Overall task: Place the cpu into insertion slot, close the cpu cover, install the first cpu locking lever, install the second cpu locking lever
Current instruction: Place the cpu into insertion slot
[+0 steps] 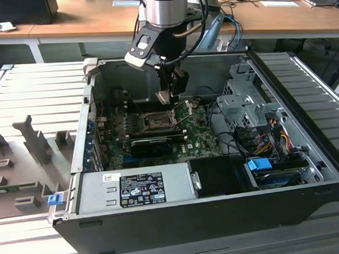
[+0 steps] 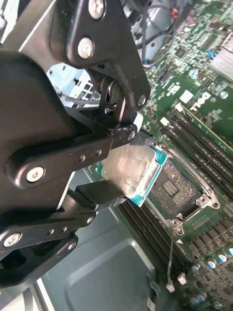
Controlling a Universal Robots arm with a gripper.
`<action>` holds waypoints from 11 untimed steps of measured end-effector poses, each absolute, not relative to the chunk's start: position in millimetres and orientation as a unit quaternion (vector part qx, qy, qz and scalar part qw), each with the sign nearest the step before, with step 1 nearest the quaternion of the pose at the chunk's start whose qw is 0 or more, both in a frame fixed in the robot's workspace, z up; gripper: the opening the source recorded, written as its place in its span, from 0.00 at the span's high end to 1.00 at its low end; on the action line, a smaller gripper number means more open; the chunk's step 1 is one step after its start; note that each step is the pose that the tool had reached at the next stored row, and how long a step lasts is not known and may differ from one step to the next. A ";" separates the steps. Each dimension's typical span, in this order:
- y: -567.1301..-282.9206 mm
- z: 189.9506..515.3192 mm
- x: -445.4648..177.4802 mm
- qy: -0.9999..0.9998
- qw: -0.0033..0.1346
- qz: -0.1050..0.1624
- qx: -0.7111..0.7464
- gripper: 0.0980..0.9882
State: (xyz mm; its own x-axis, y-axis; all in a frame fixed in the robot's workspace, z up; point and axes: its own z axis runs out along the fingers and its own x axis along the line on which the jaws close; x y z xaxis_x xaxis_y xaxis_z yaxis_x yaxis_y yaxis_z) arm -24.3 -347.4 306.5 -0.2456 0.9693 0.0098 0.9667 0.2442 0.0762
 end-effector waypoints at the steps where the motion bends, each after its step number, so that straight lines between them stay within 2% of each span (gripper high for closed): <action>1: -347.4 306.2 -24.3 0.783 0.020 0.033 0.621 0.52; 11: -347.2 287.4 -24.4 0.715 0.023 0.031 0.698 0.52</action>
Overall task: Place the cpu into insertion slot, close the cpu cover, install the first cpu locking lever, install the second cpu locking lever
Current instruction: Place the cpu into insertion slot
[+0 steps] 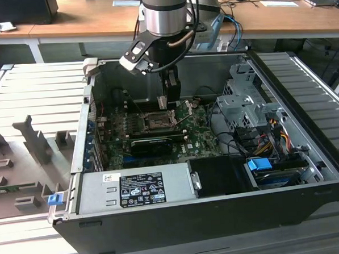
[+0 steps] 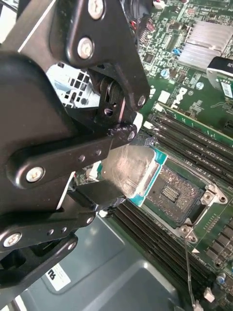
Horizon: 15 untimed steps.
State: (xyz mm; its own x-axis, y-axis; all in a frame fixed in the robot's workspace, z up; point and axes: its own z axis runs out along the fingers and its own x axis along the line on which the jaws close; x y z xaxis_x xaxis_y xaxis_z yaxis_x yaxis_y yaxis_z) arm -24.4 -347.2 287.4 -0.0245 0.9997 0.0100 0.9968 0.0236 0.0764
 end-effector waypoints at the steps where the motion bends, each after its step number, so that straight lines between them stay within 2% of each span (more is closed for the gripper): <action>1: -347.1 286.1 -24.8 0.715 0.023 0.031 0.698 0.52; 6: -343.3 279.5 -34.2 0.715 0.022 0.032 0.698 0.52; 10: -324.3 264.0 -44.3 0.715 0.022 0.032 0.698 0.52; 15: -323.4 250.4 -45.9 0.713 0.022 0.032 0.700 0.52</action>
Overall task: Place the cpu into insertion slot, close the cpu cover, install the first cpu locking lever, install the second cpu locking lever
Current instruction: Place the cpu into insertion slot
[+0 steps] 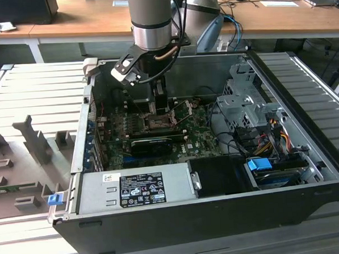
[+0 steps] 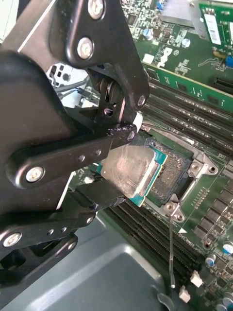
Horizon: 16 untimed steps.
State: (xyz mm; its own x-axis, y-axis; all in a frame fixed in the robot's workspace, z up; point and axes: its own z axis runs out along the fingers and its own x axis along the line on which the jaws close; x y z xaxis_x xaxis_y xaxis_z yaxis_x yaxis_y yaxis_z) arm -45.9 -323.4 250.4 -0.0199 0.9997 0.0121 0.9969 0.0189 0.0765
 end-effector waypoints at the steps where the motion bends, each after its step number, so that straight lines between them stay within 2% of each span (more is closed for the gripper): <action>1: -323.4 248.8 -46.2 0.713 0.022 0.032 0.700 0.52; 16: -320.8 214.1 -47.2 0.704 0.023 0.031 0.709 0.52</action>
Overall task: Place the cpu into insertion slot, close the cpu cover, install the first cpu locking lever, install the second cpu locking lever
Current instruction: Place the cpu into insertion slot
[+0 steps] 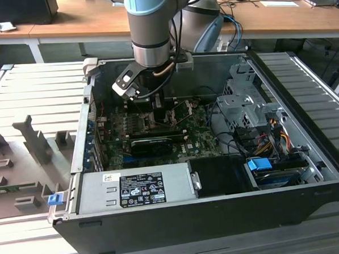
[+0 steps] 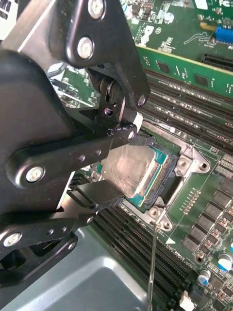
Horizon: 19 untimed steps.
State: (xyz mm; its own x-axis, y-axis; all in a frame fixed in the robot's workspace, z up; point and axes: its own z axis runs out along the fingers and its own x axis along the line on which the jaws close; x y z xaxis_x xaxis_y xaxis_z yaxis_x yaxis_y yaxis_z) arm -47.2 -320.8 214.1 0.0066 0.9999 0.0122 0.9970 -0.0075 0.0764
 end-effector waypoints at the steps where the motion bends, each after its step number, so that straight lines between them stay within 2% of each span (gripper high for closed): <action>1: -320.1 212.5 -47.2 0.704 0.023 0.031 0.709 0.52; 19: -318.7 202.2 -47.2 0.703 0.023 0.031 0.710 0.50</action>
